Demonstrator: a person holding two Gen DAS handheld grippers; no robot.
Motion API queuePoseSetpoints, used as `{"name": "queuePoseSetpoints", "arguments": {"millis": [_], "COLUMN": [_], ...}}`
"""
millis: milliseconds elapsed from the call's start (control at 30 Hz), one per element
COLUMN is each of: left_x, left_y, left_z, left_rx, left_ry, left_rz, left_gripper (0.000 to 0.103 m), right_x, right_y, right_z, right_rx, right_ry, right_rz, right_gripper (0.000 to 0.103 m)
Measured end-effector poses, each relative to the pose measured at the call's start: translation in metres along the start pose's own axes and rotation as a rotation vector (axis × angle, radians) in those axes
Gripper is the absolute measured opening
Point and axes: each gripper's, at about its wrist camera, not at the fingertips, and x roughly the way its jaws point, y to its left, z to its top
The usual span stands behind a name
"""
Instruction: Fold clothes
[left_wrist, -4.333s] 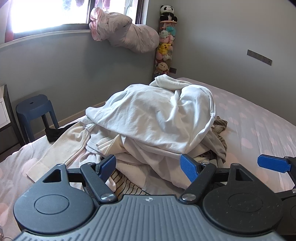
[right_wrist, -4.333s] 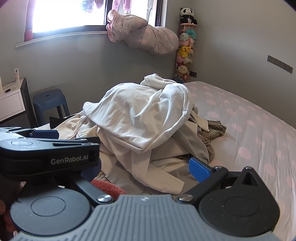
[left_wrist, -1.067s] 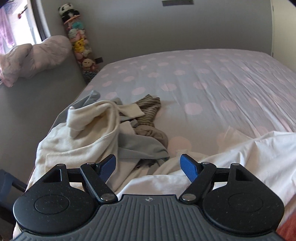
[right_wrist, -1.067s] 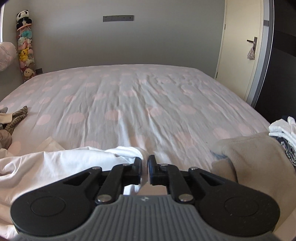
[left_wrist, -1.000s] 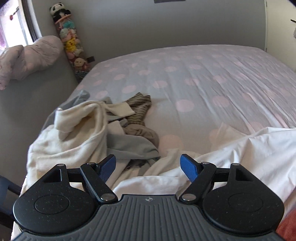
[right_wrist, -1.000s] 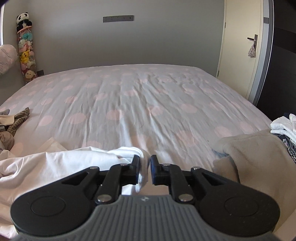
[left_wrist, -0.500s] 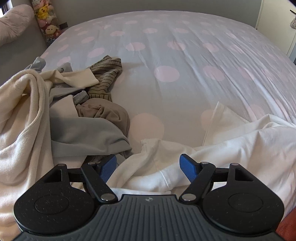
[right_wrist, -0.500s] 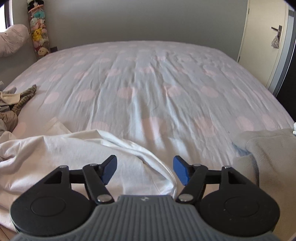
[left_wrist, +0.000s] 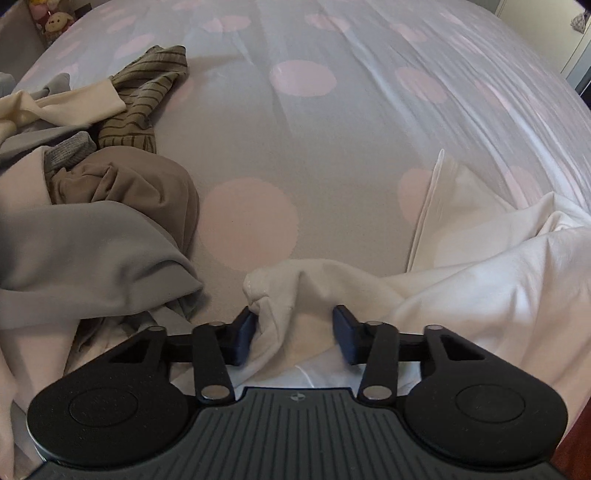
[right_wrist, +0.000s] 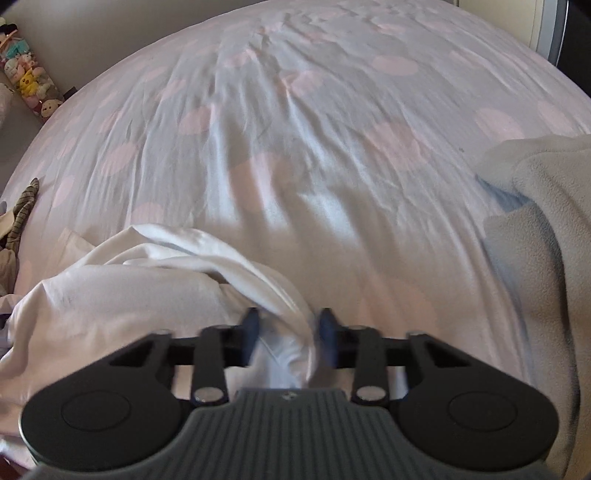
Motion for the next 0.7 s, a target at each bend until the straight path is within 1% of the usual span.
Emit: {"name": "queuePoseSetpoints", "arguments": {"millis": [33, 67, 100, 233, 333, 400, 500, 567, 633, 700], "left_x": [-0.004, -0.011, -0.019, -0.069, -0.117, -0.151, -0.205, -0.242, -0.274, -0.296], "left_y": [0.001, 0.002, 0.003, 0.01, 0.012, 0.014, 0.022, 0.028, 0.032, 0.037], "left_z": [0.0, 0.001, 0.003, 0.014, 0.023, 0.03, 0.044, 0.049, 0.046, 0.04], "left_rx": [-0.006, -0.012, -0.018, -0.048, -0.061, -0.065, -0.108, -0.13, -0.137, -0.133], "left_ry": [-0.015, -0.037, -0.062, -0.199, -0.314, -0.408, -0.554, -0.648, -0.721, -0.751], "left_rz": [-0.008, -0.016, -0.023, -0.027, -0.003, 0.03, 0.055, 0.067, 0.078, 0.081], "left_gripper": [0.02, 0.015, 0.013, 0.011, 0.01, 0.009, 0.009, 0.009, 0.009, 0.009], "right_x": [-0.002, -0.005, -0.011, -0.043, -0.07, -0.092, -0.131, -0.161, -0.186, -0.209], "right_y": [0.002, 0.004, 0.006, 0.017, 0.031, 0.047, 0.071, 0.081, 0.086, 0.09], "right_z": [-0.001, -0.001, 0.0, 0.018, 0.037, 0.049, 0.066, 0.075, 0.077, 0.079], "right_rx": [0.001, 0.003, 0.007, -0.005, -0.048, -0.105, -0.183, -0.2, -0.205, -0.21], "right_ry": [-0.009, -0.027, -0.05, -0.171, -0.264, -0.336, -0.471, -0.575, -0.661, -0.741], "right_rz": [0.003, 0.004, 0.006, 0.01, 0.025, 0.024, 0.019, 0.026, 0.019, 0.011], "right_gripper": [0.009, 0.009, 0.008, 0.006, 0.006, 0.006, 0.006, 0.006, 0.006, 0.006]}}
